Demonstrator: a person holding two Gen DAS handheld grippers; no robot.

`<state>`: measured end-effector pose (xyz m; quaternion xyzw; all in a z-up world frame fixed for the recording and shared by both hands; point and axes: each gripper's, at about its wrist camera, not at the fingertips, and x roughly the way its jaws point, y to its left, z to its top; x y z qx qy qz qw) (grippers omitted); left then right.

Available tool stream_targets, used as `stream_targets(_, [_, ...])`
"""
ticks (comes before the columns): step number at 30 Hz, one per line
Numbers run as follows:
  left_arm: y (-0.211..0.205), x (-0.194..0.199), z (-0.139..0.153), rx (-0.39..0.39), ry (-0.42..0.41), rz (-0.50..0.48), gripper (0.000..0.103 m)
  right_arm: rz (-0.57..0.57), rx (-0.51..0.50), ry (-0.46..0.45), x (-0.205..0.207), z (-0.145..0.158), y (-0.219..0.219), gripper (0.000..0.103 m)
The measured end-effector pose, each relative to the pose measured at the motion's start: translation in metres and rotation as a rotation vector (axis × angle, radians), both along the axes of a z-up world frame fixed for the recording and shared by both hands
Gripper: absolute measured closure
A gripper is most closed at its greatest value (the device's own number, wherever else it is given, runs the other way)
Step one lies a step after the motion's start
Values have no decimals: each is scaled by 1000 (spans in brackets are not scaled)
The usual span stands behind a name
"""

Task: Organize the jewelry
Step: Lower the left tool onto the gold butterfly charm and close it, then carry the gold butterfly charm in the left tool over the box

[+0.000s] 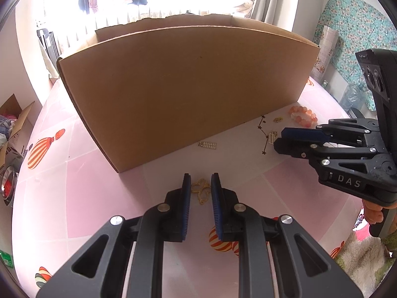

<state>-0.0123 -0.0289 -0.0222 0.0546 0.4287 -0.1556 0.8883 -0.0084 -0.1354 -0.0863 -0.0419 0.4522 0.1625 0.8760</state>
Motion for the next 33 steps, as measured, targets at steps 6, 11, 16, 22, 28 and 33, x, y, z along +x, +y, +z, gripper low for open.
stream_targets(6, [-1, 0, 0, -2, 0, 1, 87, 1, -47, 3, 3, 1, 11, 92])
stream_targets(11, [-1, 1, -1, -4, 0, 1, 87, -12, -45, 2, 6, 2, 17, 93])
stream_targets(16, [-1, 1, -1, -5, 0, 2, 87, -15, -30, 6, 6, 3, 12, 93])
stream_targets(22, [0, 0, 0, -29, -7, 2, 87, -17, -11, 7, -2, 9, -5, 100])
stream_targets(28, [1, -2, 1, -31, -12, -1, 87, -20, 43, 23, -8, 17, -13, 91])
stream_targets(33, [1, -1, 0, -34, -9, -2, 87, -35, 35, 41, -17, 21, -17, 85])
